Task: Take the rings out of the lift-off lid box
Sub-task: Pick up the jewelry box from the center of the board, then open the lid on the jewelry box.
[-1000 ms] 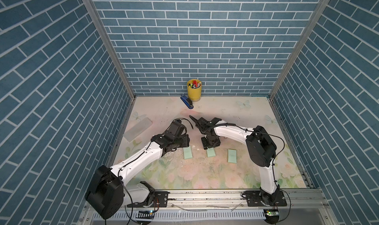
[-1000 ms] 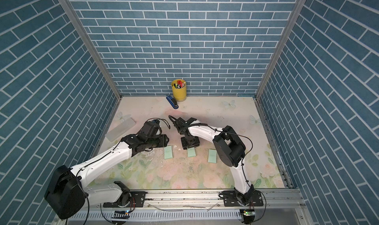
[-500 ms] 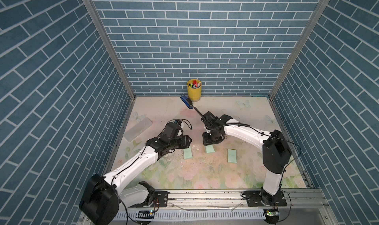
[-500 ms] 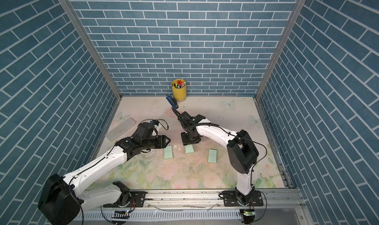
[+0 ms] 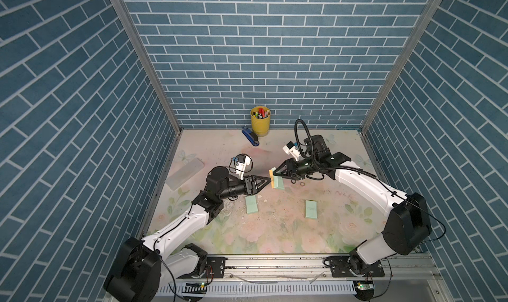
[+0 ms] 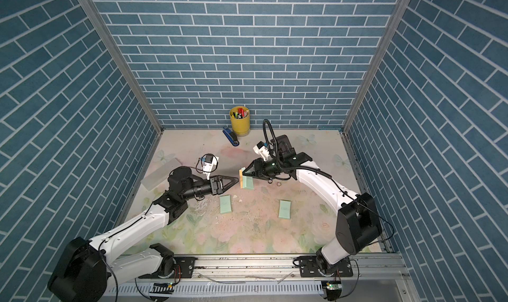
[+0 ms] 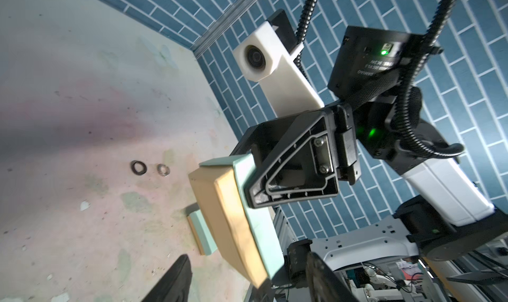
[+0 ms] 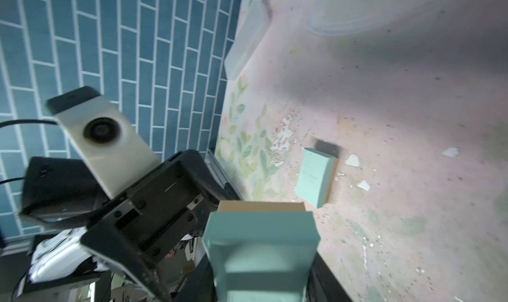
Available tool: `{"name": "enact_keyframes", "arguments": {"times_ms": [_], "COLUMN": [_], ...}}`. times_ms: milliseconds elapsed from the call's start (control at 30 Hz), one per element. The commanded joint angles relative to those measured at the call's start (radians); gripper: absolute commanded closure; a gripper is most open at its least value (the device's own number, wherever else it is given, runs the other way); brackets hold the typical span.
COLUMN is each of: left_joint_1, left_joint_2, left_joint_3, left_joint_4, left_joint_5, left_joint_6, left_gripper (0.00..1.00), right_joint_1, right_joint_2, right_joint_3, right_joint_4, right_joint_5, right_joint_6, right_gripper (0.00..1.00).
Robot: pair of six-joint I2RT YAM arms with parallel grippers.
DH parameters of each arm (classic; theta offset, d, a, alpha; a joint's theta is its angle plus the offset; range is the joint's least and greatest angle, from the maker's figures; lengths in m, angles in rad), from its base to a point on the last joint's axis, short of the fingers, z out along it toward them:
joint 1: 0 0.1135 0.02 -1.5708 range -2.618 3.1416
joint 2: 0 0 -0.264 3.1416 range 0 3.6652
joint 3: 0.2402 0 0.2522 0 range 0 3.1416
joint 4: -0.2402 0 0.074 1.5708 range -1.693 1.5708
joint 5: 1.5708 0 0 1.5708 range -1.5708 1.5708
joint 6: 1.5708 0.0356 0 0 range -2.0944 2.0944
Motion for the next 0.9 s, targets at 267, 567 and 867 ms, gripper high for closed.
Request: {"name": "enact_keyframes", "arguments": {"times_ms": [267, 567, 867], "left_joint_1": [-0.004, -0.005, -0.005], "left_joint_2": [-0.033, -0.02, 0.035], "left_joint_3": [-0.019, -0.018, -0.022], "left_joint_4": [0.131, 0.149, 0.274], "left_joint_5": [0.001, 0.014, 0.044], "left_joint_6": [-0.062, -0.074, -0.14], "left_gripper": [0.33, 0.33, 0.35], "right_joint_1": [-0.028, -0.028, -0.019], "right_joint_2": [-0.032, -0.033, -0.013], "right_joint_3": [-0.033, -0.045, -0.094], "right_joint_4": [0.201, 0.332, 0.517], "right_joint_5": [-0.189, -0.242, -0.296], "right_joint_6": [0.103, 0.189, 0.303], "right_gripper": [0.54, 0.54, 0.55]}}
